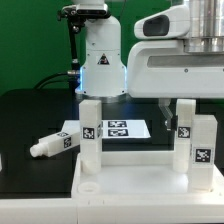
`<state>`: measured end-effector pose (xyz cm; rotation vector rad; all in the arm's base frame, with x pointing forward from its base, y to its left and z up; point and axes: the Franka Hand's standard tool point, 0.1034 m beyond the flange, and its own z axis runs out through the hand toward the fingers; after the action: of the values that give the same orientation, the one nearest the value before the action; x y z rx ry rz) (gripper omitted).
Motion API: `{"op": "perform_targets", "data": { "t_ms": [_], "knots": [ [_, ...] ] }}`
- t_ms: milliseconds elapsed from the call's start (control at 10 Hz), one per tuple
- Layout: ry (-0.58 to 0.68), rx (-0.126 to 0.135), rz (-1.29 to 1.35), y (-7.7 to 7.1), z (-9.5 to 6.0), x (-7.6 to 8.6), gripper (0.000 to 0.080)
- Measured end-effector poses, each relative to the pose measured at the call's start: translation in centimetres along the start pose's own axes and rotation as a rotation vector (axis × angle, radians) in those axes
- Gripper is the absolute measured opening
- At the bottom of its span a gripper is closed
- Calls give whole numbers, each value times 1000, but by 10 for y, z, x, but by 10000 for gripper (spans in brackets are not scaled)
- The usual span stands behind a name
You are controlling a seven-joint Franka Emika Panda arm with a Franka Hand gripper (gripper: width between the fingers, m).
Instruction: Assemble desk
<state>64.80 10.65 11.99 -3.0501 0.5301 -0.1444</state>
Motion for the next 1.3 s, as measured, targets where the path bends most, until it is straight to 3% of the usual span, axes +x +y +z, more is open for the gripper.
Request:
{"op": "perform_targets", "data": {
  "t_ms": [100, 200, 300, 400, 800, 900, 1000, 1100, 1300],
  "knots": [
    [0, 0, -1, 0, 0, 0, 538],
    [0, 0, 6, 0, 0, 0, 360],
    [0, 1, 92, 0, 0, 0, 360],
    [-1, 0, 177, 1, 0, 0, 284],
    [-49, -13, 738, 11, 0, -1, 284],
    [-75, 15, 970, 12, 1, -1, 284],
    [-90, 17, 1090, 13, 2, -2, 284],
    [-87, -6, 1074, 16, 1, -1, 284],
    [-92, -11, 1247, 15, 2, -3, 284]
  ]
}}
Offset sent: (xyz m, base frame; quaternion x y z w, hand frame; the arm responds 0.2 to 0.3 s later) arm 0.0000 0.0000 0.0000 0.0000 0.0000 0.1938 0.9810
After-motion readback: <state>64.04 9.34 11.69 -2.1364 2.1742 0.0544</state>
